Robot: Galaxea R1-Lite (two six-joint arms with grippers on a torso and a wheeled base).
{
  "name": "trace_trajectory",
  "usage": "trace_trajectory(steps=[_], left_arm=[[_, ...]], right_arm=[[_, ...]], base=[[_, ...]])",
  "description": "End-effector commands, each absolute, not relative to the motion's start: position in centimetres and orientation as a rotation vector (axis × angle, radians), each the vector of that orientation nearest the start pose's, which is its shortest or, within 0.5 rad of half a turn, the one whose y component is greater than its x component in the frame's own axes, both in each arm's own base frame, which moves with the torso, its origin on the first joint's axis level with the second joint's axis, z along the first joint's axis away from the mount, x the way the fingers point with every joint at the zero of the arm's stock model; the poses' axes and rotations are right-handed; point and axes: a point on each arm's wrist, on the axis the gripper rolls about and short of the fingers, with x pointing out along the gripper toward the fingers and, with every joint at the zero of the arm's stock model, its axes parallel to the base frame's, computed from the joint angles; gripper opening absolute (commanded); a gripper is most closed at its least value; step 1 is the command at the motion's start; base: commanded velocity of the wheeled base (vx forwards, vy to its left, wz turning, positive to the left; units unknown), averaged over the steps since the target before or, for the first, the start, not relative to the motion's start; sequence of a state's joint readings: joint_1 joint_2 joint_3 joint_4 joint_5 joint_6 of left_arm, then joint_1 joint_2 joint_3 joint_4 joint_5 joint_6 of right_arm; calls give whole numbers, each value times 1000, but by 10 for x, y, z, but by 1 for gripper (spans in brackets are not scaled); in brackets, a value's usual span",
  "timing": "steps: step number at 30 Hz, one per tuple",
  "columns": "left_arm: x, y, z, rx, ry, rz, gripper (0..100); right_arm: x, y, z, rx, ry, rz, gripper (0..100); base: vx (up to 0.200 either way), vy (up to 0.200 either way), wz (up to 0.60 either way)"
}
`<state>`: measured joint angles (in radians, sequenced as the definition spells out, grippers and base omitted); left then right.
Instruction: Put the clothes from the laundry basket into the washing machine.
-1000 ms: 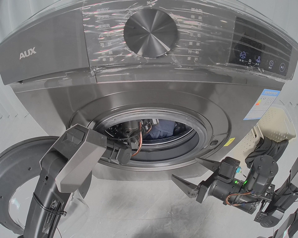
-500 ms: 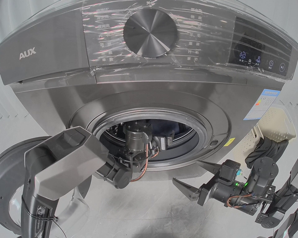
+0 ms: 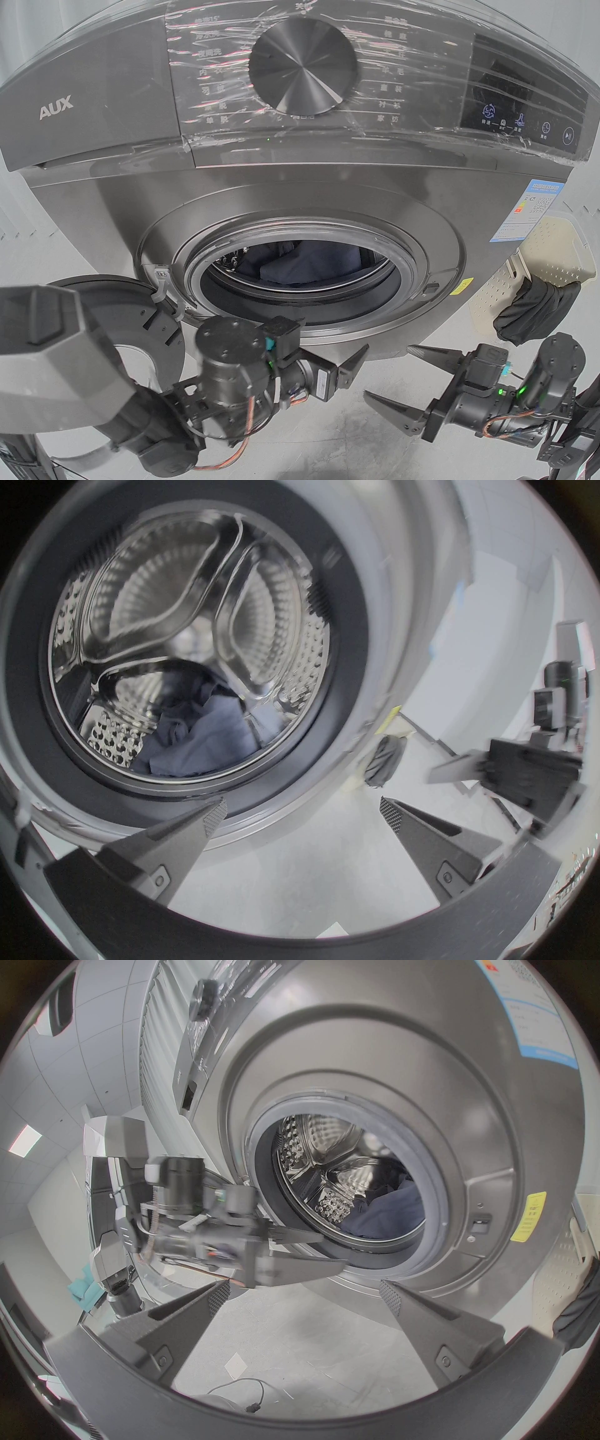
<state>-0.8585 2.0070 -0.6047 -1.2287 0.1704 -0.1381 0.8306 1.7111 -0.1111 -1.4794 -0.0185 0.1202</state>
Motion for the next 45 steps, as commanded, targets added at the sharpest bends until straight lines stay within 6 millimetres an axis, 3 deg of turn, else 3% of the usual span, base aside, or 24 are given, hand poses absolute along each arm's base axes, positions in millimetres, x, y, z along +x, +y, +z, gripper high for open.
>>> trace_trajectory(steps=[1, 5, 9, 16, 24, 29, 34, 41, 45], left_arm=[[161, -209, 139, -115, 79, -758, 100], [150, -192, 138, -111, 68, -745, 100], [143, -179, 140, -115, 54, -729, 100], [130, -160, 140, -115, 52, -673, 100], [113, -117, 142, -87, 16, -598, 100], [97, -99, 143, -97, 14, -589, 100], [88, -77, 148, -100, -1, -524, 100], [63, -38, 144, -85, 15, -386, 100], [49, -25, 138, -79, 23, -378, 100]], right_arm=[[125, 121, 128, 105, 75, 727, 100], [129, 92, 137, 118, 19, 575, 100], [122, 80, 141, 118, 19, 532, 100], [104, 62, 144, 111, 39, 493, 100], [74, 32, 139, 76, 88, 369, 100], [57, 20, 135, 75, 97, 292, 100], [45, 10, 148, 85, 30, 194, 100], [16, 1, 143, 47, -10, 109, 100], [6, 0, 138, 49, -29, 87, 100]], base=[[0, 0, 0], [0, 0, 0], [-50, 0, 0], [-57, 0, 0], [-100, 0, 0], [-120, 0, 0], [-120, 0, 0], [-114, 0, 0], [-150, 0, 0]])
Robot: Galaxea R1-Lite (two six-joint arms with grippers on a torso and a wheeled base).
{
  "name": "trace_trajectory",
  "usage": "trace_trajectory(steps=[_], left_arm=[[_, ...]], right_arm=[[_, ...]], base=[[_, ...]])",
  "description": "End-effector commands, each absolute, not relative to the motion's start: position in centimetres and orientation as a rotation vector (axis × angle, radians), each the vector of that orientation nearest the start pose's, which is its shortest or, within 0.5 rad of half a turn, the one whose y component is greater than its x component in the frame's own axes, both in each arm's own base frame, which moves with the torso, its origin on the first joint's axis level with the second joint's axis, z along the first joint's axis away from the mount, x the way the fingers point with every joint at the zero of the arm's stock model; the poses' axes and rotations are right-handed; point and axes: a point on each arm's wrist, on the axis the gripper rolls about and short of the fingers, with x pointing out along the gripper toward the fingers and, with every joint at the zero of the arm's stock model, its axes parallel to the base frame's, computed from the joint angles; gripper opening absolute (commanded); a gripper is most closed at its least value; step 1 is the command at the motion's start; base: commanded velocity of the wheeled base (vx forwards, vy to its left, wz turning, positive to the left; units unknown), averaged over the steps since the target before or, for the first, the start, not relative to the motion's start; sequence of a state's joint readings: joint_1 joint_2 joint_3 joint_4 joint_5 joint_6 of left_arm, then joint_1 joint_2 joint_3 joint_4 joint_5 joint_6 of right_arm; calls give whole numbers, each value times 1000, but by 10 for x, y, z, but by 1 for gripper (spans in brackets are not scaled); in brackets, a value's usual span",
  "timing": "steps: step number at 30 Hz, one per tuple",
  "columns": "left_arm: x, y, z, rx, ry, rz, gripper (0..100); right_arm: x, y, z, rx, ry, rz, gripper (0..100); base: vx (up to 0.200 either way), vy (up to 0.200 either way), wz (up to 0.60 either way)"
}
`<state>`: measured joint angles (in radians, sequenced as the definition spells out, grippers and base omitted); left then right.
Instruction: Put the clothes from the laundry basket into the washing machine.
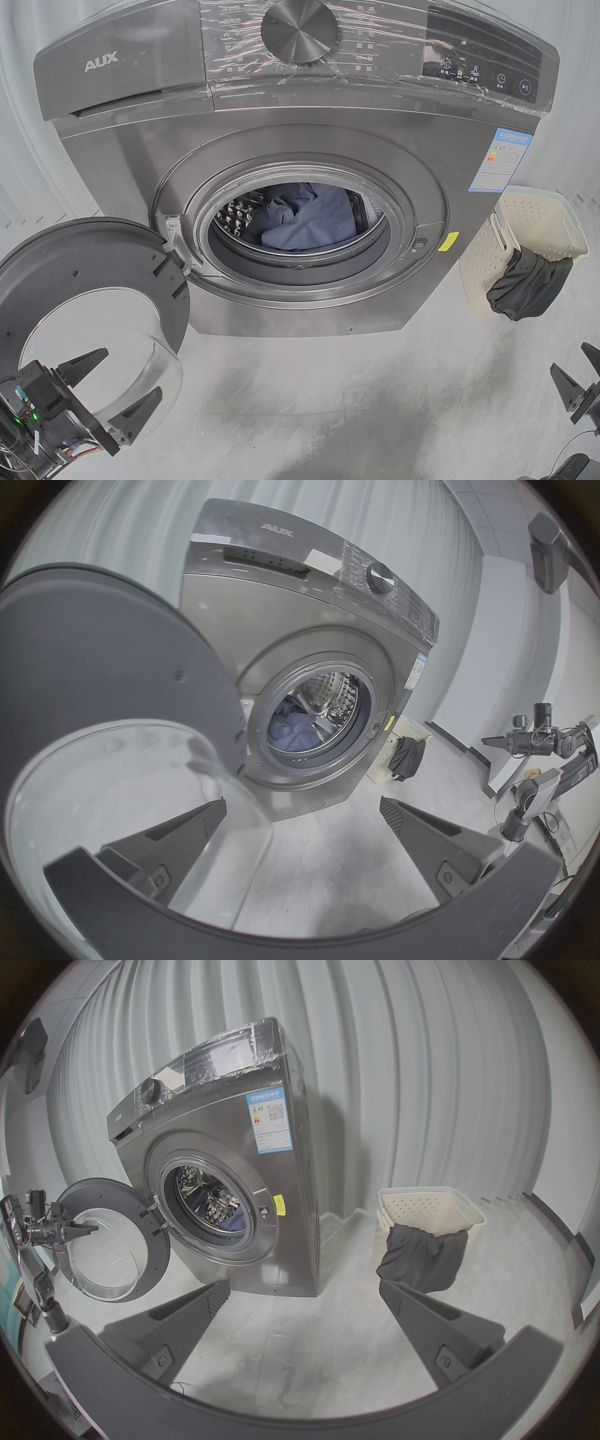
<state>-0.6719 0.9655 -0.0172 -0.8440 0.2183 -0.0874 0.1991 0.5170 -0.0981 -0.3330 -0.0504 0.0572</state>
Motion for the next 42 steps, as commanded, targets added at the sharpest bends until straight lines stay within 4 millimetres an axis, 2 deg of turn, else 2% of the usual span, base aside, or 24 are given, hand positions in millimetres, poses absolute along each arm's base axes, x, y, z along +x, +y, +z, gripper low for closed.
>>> trace_trajectory(steps=[1, 9, 13, 18, 20, 24, 27, 31, 34, 42], left_arm=[[48, -25, 137, -78, 26, -377, 100], [23, -7, 123, -65, 13, -308, 100], [1, -2, 107, -45, -9, -301, 100], [-15, -1, 88, -57, 2, -218, 100], [-16, -1, 84, -55, 29, -206, 100], [-16, -1, 85, -34, 18, -172, 100], [-20, -3, 84, -20, -34, -103, 100], [-21, -3, 83, -17, -36, -114, 100], [-21, -1, 78, 42, -4, -34, 100], [-23, 0, 76, 9, 14, -22, 100]], right_arm=[[6, 0, 138, 49, -29, 87, 100], [-6, -2, 136, 54, -88, 77, 100], [-13, -3, 125, 55, -112, 67, 100], [-17, -3, 100, 60, -58, 52, 100], [-15, -3, 91, 60, -36, 38, 100], [-15, -5, 89, 47, -20, -67, 100], [-21, -2, 81, -3, -24, -124, 100], [-23, -1, 81, -2, -49, -51, 100], [-23, 0, 75, 12, 3, 18, 100], [-23, 1, 76, -9, -2, 18, 100]], base=[[0, 0, 0], [-150, 0, 0], [-100, 0, 0], [-40, 0, 0], [0, 0, 0], [0, 0, 0], [0, 0, 0], [0, 0, 0], [0, 0, 0], [0, 0, 0]])
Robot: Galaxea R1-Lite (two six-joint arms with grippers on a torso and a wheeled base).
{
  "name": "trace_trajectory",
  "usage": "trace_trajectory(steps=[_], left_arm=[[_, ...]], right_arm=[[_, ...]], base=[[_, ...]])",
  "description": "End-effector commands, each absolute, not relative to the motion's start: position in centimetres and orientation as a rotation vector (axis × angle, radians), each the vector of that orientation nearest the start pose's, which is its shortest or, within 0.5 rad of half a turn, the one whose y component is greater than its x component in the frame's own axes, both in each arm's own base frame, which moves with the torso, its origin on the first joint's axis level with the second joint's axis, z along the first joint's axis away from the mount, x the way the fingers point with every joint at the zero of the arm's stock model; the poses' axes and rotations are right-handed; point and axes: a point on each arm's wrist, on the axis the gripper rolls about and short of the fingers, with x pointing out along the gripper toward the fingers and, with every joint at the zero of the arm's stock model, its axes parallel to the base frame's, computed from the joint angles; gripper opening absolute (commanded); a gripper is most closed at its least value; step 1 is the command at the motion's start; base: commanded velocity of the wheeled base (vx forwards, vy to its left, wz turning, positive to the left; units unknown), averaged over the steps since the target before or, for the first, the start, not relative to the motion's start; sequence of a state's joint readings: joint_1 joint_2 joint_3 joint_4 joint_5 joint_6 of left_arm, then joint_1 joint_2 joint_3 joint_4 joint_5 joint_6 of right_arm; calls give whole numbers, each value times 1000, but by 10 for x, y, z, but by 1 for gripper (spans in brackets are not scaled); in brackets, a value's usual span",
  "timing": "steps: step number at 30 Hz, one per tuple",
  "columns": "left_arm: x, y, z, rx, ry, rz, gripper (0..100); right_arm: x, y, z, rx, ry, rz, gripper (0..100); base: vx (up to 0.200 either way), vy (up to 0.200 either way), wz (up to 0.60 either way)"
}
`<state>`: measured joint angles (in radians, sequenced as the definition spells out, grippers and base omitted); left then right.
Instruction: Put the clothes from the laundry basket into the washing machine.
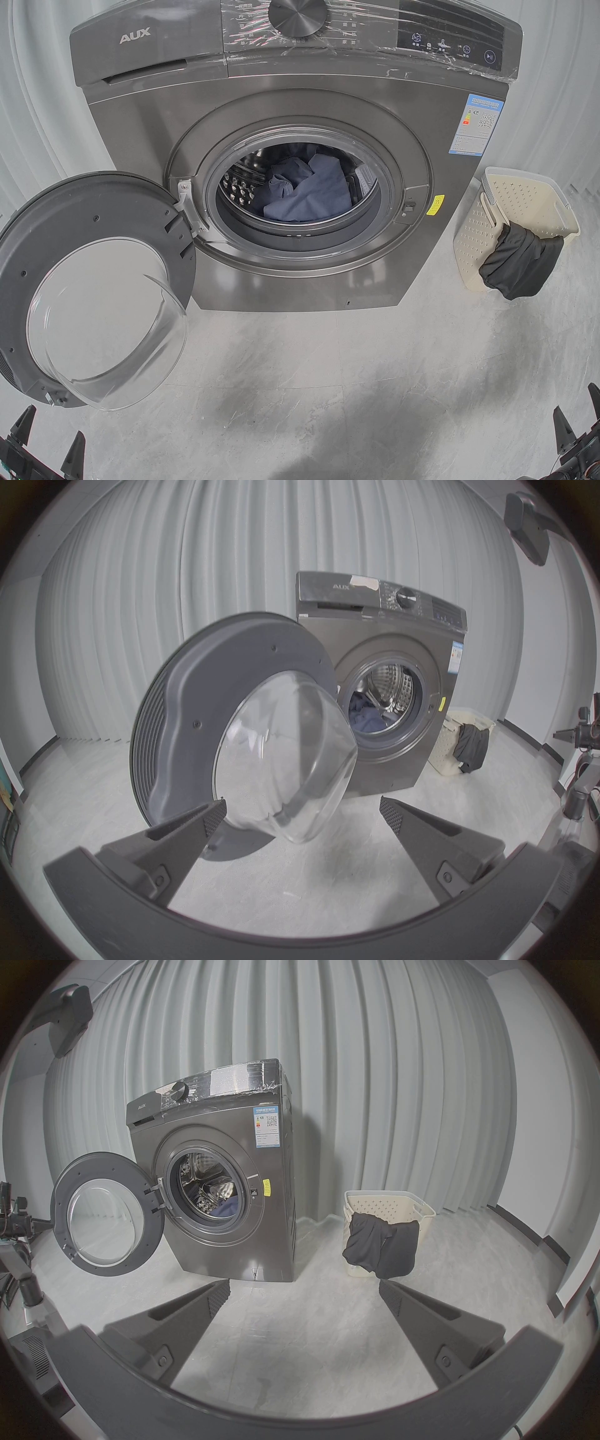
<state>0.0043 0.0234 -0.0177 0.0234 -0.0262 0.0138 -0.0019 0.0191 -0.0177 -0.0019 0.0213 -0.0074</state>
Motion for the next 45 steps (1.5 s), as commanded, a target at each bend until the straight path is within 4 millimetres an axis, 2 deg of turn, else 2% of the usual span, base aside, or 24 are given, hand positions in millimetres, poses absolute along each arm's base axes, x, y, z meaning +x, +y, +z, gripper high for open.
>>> trace_trajectory(steps=[1, 8, 45], left_arm=[[-22, 0, 75, 4, 15, -22, 100], [-22, 0, 75, -5, 15, -14, 100], [-22, 0, 76, -25, 14, -11, 100]], right_arm=[[-23, 1, 76, -9, -3, 18, 100], [-23, 1, 76, -8, -2, 18, 100], [-23, 1, 76, -8, -3, 18, 100]], base=[[0, 0, 0], [0, 0, 0], [0, -195, 0]])
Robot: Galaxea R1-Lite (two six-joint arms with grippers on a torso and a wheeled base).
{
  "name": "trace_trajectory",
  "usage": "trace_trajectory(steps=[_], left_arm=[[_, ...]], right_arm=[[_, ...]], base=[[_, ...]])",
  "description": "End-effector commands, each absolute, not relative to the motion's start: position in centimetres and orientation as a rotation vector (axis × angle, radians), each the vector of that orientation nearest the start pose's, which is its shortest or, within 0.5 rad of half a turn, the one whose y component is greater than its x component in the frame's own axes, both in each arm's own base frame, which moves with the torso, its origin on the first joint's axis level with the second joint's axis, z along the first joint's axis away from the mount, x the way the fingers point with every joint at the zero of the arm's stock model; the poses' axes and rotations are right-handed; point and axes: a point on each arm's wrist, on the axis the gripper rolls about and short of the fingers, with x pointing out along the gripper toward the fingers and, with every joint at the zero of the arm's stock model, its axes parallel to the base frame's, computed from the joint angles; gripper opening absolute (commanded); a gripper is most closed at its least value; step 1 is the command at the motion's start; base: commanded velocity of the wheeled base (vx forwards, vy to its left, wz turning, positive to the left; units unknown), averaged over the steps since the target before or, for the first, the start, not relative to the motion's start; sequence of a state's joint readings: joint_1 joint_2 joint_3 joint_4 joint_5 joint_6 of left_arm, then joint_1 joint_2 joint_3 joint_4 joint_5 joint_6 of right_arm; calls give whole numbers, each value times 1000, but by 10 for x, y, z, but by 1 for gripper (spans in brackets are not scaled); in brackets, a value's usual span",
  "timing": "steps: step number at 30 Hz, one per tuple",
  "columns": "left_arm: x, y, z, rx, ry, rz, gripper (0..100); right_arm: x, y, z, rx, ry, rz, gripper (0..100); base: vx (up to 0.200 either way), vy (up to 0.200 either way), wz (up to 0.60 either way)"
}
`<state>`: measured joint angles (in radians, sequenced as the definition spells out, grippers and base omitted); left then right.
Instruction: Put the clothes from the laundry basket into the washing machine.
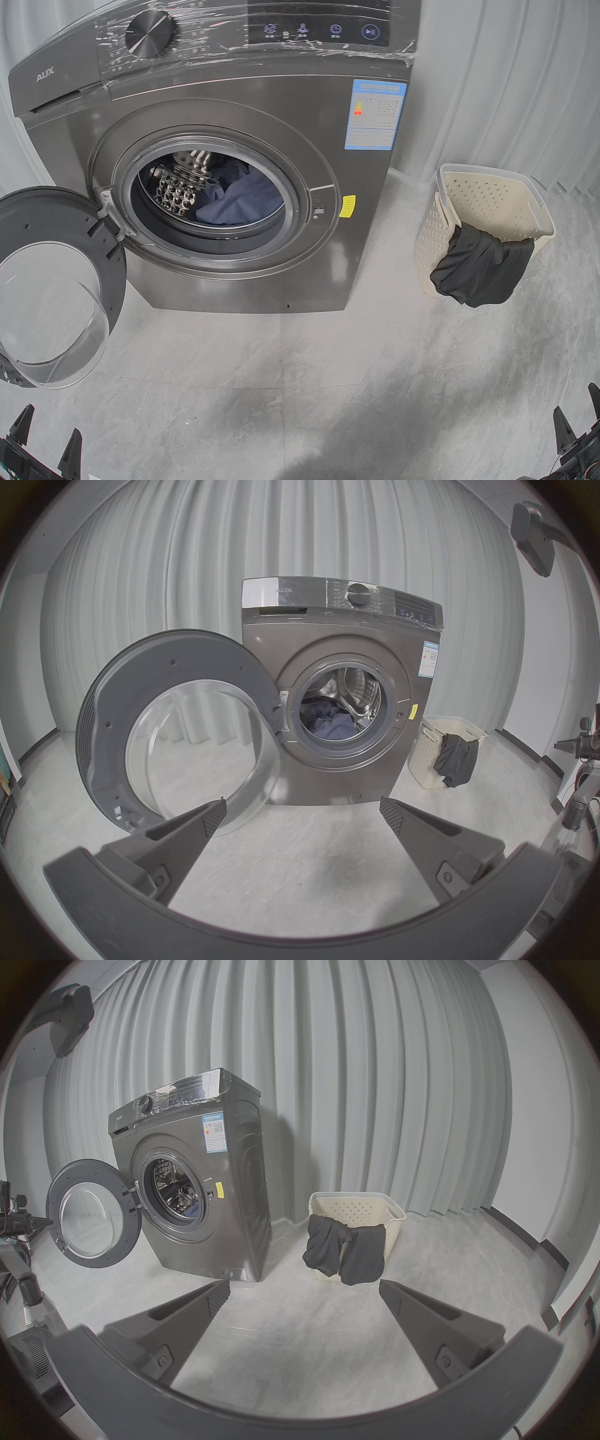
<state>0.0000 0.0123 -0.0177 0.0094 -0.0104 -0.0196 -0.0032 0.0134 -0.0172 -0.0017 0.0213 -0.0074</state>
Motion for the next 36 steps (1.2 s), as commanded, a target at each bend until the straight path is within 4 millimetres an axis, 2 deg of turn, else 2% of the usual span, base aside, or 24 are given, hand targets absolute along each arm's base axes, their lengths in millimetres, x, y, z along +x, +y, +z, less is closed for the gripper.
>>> trace_trajectory(steps=[1, 5, 36], left_arm=[[-22, 0, 76, -26, 12, -9, 100], [-22, 0, 76, -23, 12, -8, 100], [-22, 0, 76, -3, 12, -12, 100]], right_arm=[[-23, 1, 76, -8, -3, 18, 100], [-23, 1, 76, -8, -2, 18, 100], [-23, 1, 76, -8, -3, 18, 100]], base=[[0, 0, 0], [0, 0, 0], [0, -200, 0]])
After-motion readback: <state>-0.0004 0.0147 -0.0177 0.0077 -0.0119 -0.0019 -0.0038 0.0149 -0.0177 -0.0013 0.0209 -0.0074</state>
